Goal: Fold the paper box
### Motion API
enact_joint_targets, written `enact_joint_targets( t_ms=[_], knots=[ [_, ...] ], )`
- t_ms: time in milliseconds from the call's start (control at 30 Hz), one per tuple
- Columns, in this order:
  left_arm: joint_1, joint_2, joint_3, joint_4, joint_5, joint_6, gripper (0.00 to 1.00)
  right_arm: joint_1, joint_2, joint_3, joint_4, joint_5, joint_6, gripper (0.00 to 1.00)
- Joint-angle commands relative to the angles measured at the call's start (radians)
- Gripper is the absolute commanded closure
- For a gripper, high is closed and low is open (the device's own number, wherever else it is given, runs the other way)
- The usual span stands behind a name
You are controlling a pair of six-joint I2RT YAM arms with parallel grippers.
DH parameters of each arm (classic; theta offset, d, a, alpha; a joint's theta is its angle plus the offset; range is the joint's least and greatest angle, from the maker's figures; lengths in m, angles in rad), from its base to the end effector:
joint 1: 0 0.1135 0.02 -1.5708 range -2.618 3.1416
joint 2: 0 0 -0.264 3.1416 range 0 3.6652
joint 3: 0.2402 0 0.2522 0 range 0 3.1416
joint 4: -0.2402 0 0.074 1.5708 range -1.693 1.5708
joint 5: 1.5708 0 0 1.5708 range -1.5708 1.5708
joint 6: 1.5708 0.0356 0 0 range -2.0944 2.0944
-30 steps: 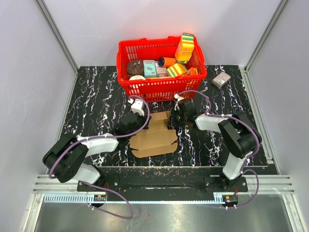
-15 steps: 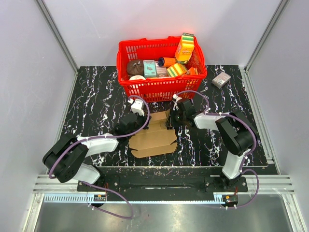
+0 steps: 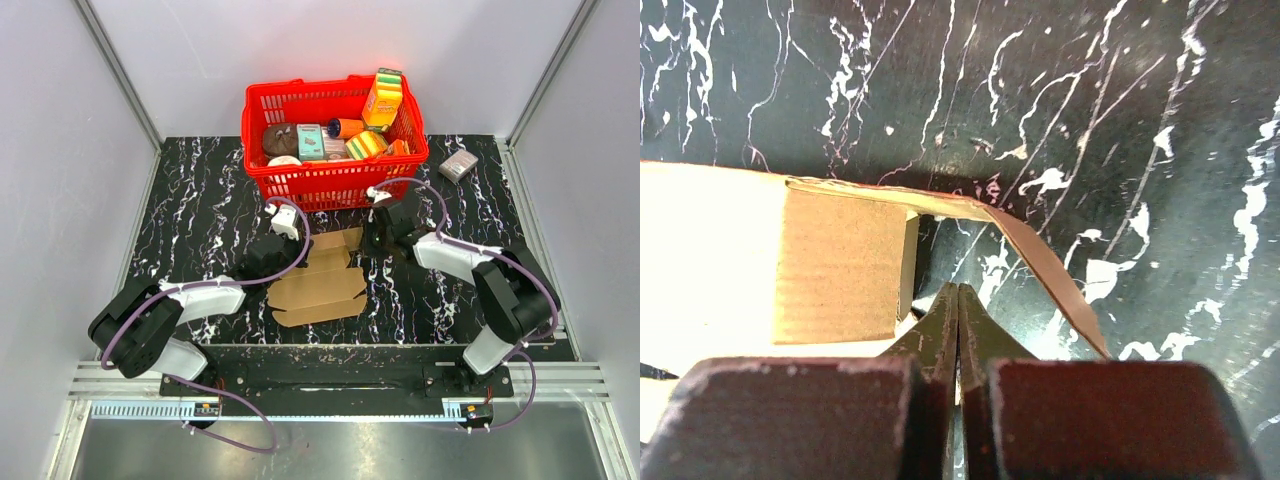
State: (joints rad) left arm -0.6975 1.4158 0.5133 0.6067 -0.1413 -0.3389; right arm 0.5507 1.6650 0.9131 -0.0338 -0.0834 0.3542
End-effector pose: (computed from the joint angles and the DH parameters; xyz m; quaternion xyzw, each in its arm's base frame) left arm 0.2198 -0.1777 0.1874 0.1016 0.7962 -0.2448 0.5439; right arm 0.2900 0.1815 0.1754 -0.1064 0.9171 0.2017 0.3269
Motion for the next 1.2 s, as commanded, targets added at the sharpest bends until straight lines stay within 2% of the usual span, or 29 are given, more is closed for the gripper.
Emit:
enact_joint_targets(
  t_ms=[0,100,433,800,933,1167],
  knots=[
    [0.003,-0.011,-0.01,0.038,0.02,-0.008,1.0,-0.001,-0.076,0.04,-0.031,0.076,-0.055,1.0],
    [0.004,-0.009,-0.009,0.039,0.023,-0.009,1.0,-0.001,-0.082,0.043,-0.026,0.07,-0.075,1.0],
    [0.004,-0.008,-0.009,0.039,0.028,-0.009,1.0,-0.001,-0.136,0.003,0.104,-0.114,-0.09,1.0],
    [0.004,-0.003,-0.006,0.042,0.037,-0.014,1.0,-0.001,-0.096,0.007,0.147,-0.259,-0.072,1.0],
    [0.004,-0.003,-0.007,0.042,0.037,-0.014,1.0,0.0,-0.093,0.01,0.135,-0.242,-0.072,1.0],
    [0.004,-0.005,-0.007,0.042,0.039,-0.014,1.0,-0.001,-0.123,0.01,0.063,-0.076,-0.089,1.0]
  ],
)
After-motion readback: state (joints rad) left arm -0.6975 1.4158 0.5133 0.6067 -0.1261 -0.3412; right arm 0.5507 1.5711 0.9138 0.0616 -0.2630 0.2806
